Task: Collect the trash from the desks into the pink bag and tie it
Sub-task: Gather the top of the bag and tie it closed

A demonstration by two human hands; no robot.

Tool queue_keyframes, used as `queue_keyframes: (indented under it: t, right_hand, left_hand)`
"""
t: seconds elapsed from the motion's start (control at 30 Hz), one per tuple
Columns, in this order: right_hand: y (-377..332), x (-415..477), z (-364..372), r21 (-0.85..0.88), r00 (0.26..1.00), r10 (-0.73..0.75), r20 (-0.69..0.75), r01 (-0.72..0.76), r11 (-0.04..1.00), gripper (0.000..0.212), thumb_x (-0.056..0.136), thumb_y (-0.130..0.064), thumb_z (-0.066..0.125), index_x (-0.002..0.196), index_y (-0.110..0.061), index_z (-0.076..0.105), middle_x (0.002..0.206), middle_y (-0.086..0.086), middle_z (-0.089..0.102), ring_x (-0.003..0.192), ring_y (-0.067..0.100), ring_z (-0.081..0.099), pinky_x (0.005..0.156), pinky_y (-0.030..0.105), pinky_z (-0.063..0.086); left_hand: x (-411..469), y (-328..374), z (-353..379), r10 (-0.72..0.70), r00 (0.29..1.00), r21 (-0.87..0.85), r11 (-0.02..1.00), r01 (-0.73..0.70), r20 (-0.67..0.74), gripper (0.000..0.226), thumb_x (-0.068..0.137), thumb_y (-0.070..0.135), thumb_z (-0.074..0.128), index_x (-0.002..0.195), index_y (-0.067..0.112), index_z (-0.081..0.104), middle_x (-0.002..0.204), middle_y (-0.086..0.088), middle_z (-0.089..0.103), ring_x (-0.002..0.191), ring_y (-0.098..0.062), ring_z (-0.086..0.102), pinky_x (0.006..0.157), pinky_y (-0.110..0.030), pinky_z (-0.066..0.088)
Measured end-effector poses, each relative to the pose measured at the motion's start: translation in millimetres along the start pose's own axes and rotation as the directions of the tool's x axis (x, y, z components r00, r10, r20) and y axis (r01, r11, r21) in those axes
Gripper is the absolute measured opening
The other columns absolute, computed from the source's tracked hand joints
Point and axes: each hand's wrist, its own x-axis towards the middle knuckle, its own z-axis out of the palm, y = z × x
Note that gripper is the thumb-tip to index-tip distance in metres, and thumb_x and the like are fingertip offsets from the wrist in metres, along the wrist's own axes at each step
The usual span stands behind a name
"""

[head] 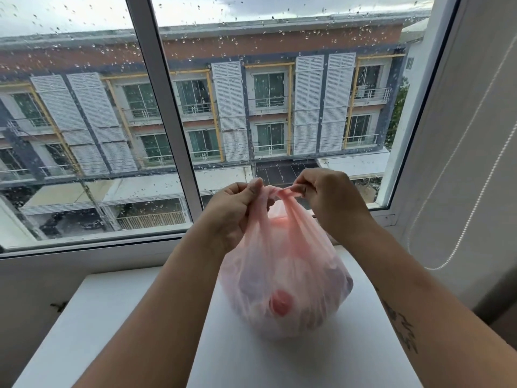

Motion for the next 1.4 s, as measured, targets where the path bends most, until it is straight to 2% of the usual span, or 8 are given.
queue_keyframes:
  t: [0.17,0.3,0.47,0.63,0.83,1.0,1.23,1.4]
  right_hand:
    - [8.5,12.1,-2.7,-0.062,0.998,-0.013,0.056,0.016,0.998,0.008,0.090,-0.015,0.065,0.086,-0.015,0.071,0.067,-0.010,0.057,0.064,0.014,0.055,0.062,0.026,0.042]
    - [27.0,8.1,-3.7,-0.051,0.996,0.012,0.084,-0.008,0.999,0.009,0.091,-0.018,0.065,0.085,-0.013,0.069,0.064,-0.008,0.056,0.058,0.007,0.051,0.058,0.026,0.041]
    - [48.0,-2.4,0.5,-0.070,0.987,0.127,0.095,-0.121,0.990,0.012,0.091,-0.021,0.064,0.084,-0.012,0.068,0.061,-0.008,0.054,0.061,0.020,0.054,0.059,0.028,0.038]
    - [31.4,-12.5,19.9,-0.007,0.976,0.218,0.024,-0.218,0.976,0.009,0.096,-0.024,0.055,0.093,-0.018,0.061,0.084,-0.001,0.061,0.082,0.025,0.061,0.066,0.032,0.044]
    - [-21.6,-22.4,41.1,-0.021,0.809,0.210,0.550,-0.238,0.971,0.093,0.063,-0.091,0.036,0.145,-0.051,0.019,0.157,0.000,0.019,0.143,0.028,0.020,0.114,0.052,0.024]
    - [-19.1,-61.9,68.2,-0.234,0.915,0.228,0.335,-0.153,0.960,0.070,0.075,-0.081,0.036,0.135,-0.046,0.036,0.130,-0.001,0.046,0.116,0.025,0.042,0.095,0.044,0.040]
    - [-19.7,-78.8,81.9,-0.053,0.950,0.204,0.237,-0.197,0.979,0.052,0.076,-0.065,0.044,0.118,-0.035,0.048,0.106,-0.004,0.039,0.103,0.017,0.035,0.089,0.034,0.038]
    - [-21.7,-99.9,83.2,-0.008,0.955,0.253,0.156,-0.255,0.967,0.046,0.078,-0.057,0.047,0.116,-0.031,0.046,0.109,-0.005,0.035,0.105,0.015,0.036,0.087,0.029,0.042]
  left_hand:
    - [4.5,6.2,-13.2,0.117,0.982,0.097,0.990,-0.103,-0.151,0.016,0.092,0.012,0.065,0.077,0.007,0.060,0.068,-0.008,0.069,0.067,-0.019,0.066,0.062,-0.031,0.058]
    - [13.2,-0.2,-41.4,0.530,0.821,0.685,0.679,-0.262,-0.212,0.018,0.092,0.024,0.067,0.082,0.009,0.065,0.073,-0.006,0.068,0.070,-0.021,0.065,0.073,-0.040,0.058]
    - [14.0,-14.3,-68.9,0.671,0.711,0.815,0.521,-0.252,-0.209,0.015,0.092,0.023,0.066,0.079,0.015,0.063,0.066,0.005,0.060,0.070,-0.022,0.058,0.062,-0.028,0.039]
    - [11.6,-32.4,-57.9,0.625,0.718,0.723,0.644,-0.250,-0.308,0.023,0.098,0.029,0.056,0.081,0.014,0.055,0.070,0.005,0.056,0.065,-0.015,0.052,0.064,-0.032,0.041]
    - [-3.5,-63.8,-44.9,0.621,0.741,0.703,0.646,-0.299,-0.256,0.024,0.099,0.035,0.053,0.088,0.013,0.057,0.075,0.002,0.061,0.070,-0.018,0.057,0.062,-0.031,0.043]
    - [-13.6,-77.0,-55.7,0.554,0.792,0.662,0.698,-0.274,-0.257,0.024,0.093,0.052,0.054,0.095,0.029,0.061,0.094,0.008,0.065,0.088,-0.010,0.061,0.079,-0.034,0.051]
    - [-23.0,-81.2,-76.8,0.041,0.995,0.426,0.905,0.001,-0.090,0.050,0.075,0.068,0.051,0.103,0.033,0.073,0.105,0.002,0.074,0.100,-0.023,0.069,0.091,-0.053,0.054]
    - [-27.6,-82.6,-73.1,0.094,0.995,0.447,0.892,-0.072,-0.028,0.024,0.088,0.049,0.053,0.090,0.035,0.072,0.094,0.002,0.073,0.092,-0.021,0.069,0.083,-0.047,0.057]
